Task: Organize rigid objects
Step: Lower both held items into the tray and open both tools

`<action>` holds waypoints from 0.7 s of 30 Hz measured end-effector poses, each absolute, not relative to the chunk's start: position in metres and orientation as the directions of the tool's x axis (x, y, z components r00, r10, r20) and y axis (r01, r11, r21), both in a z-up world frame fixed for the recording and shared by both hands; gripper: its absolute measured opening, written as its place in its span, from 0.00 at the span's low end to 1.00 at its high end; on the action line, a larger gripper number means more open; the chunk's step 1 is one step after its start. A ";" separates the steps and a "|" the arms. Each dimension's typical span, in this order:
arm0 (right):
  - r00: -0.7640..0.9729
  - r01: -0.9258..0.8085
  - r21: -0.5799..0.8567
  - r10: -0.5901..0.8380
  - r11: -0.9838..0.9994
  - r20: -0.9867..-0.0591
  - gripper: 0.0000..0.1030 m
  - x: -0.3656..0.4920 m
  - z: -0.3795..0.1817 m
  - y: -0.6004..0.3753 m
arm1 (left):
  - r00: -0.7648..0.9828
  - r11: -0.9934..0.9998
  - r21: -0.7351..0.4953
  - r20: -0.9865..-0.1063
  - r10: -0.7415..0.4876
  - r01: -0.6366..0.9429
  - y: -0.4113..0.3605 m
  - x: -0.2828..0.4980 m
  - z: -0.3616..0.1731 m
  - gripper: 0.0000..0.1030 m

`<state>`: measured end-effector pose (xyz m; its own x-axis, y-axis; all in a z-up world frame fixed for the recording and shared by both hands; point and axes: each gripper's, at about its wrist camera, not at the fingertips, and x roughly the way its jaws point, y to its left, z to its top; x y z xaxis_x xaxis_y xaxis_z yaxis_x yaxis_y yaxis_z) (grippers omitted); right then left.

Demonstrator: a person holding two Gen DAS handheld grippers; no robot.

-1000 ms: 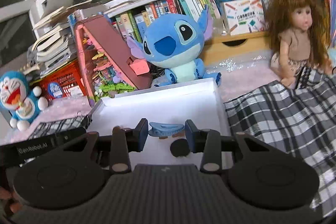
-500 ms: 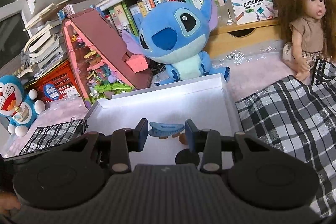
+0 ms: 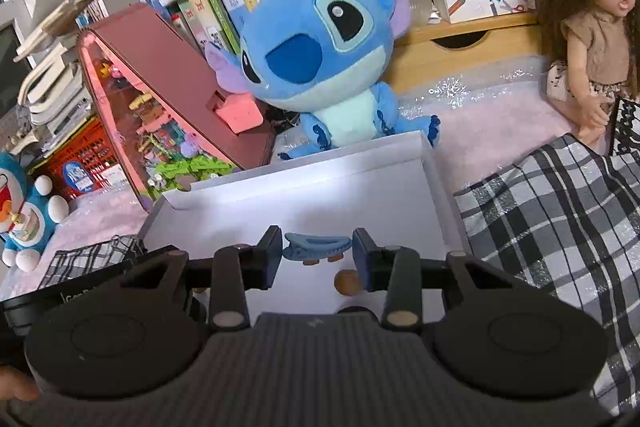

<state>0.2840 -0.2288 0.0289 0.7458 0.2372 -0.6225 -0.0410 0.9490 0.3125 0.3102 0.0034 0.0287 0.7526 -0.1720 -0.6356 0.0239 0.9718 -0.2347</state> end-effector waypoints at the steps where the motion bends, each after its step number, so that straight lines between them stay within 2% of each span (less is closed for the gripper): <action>1: 0.743 -0.039 0.305 0.232 0.952 -0.628 0.42 0.286 0.027 -0.228 | 0.751 0.972 -0.233 -0.638 -0.173 0.026 0.001 0.312 0.028 0.40; 21: 0.727 -0.019 0.226 0.169 0.974 -0.665 0.43 0.301 0.008 -0.222 | 0.738 0.986 -0.155 -0.658 -0.149 0.060 -0.020 0.329 0.011 0.40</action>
